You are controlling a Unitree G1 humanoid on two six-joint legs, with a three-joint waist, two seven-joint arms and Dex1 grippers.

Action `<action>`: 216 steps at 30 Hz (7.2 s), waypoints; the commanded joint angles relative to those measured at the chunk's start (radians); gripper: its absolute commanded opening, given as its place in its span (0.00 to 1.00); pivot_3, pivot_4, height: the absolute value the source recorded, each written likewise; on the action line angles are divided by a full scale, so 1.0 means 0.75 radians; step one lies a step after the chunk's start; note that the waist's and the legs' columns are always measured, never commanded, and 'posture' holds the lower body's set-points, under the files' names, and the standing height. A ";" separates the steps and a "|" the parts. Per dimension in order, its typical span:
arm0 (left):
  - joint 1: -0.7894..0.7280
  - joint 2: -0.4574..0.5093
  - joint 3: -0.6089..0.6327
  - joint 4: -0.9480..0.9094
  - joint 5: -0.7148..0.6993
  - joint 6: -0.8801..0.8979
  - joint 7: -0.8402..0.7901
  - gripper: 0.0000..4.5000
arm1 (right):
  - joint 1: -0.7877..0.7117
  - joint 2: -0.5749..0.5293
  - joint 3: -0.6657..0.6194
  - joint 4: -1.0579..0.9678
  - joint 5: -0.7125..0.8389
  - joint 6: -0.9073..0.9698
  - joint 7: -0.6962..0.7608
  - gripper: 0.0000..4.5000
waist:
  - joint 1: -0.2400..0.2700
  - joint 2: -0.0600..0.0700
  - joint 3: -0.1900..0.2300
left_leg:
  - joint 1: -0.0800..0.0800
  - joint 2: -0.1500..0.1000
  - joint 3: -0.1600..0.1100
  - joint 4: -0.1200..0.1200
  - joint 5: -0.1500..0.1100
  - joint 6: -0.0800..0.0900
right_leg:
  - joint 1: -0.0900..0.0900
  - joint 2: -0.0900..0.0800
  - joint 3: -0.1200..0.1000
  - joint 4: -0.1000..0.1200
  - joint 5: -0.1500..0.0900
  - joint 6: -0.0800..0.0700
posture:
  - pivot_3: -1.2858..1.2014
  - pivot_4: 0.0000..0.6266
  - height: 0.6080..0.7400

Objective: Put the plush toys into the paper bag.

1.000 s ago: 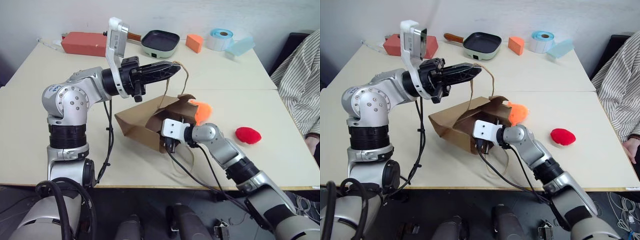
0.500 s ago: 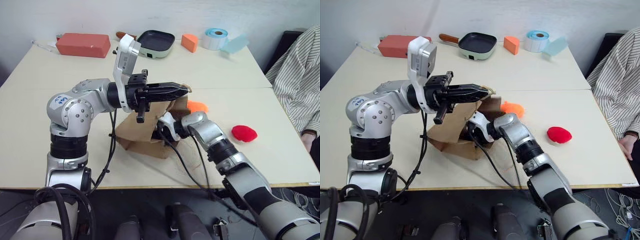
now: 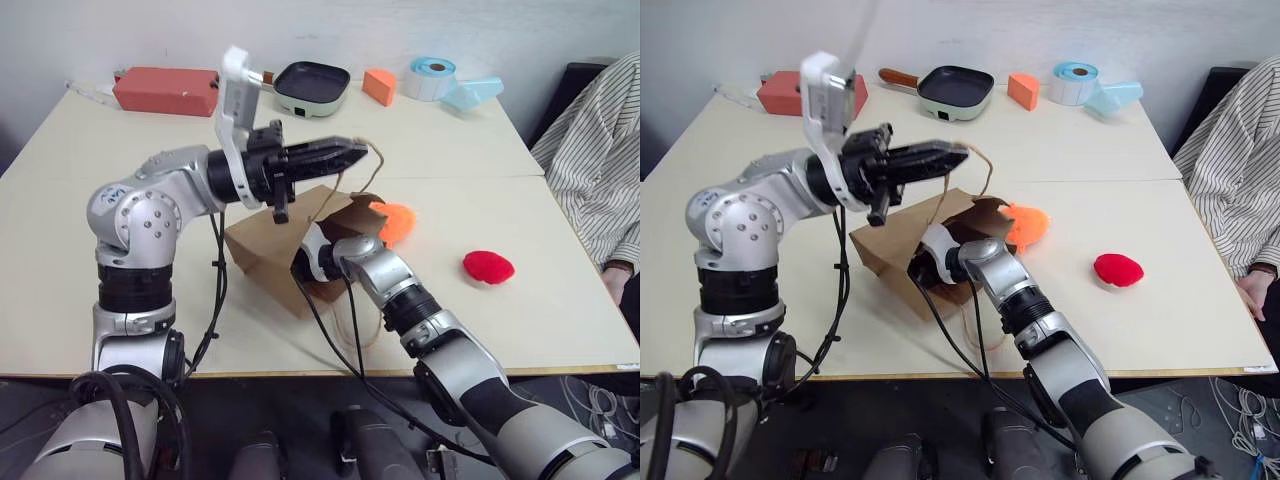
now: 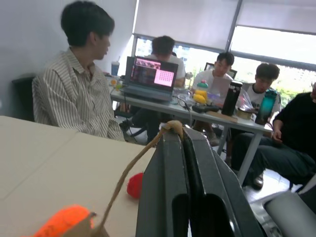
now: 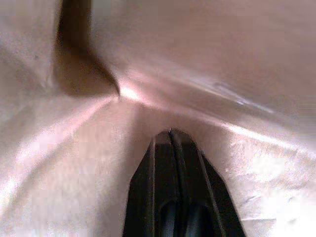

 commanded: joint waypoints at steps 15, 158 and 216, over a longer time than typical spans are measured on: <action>0.036 -0.014 -0.005 -0.056 -0.021 -0.041 0.007 0.00 | -0.147 0.167 -0.513 0.152 0.410 0.432 -0.110 0.00 | -0.006 0.002 -0.001 | -0.002 0.001 -0.002 -0.001 0.000 0.000 | -0.002 -0.001 -0.002 0.000 0.000 0.000 | 0.52 0.24 1.00; 0.049 0.108 -0.125 0.133 0.201 -0.236 -0.238 0.00 | 1.588 -0.932 -1.769 -1.824 1.624 0.957 -0.475 0.99 | 0.073 -0.003 0.002 | -0.021 -0.004 -0.012 -0.005 0.005 -0.003 | -0.016 0.003 0.004 -0.002 0.000 -0.001 | 0.52 0.24 1.00; -0.017 -0.006 -0.044 0.056 0.082 -0.070 -0.069 0.00 | 0.266 -0.192 -0.035 -0.864 0.413 0.315 -0.481 0.10 | 0.020 0.000 0.002 | -0.023 -0.001 -0.015 0.000 0.007 -0.006 | -0.020 0.007 0.008 0.004 0.000 0.000 | 0.52 0.24 1.00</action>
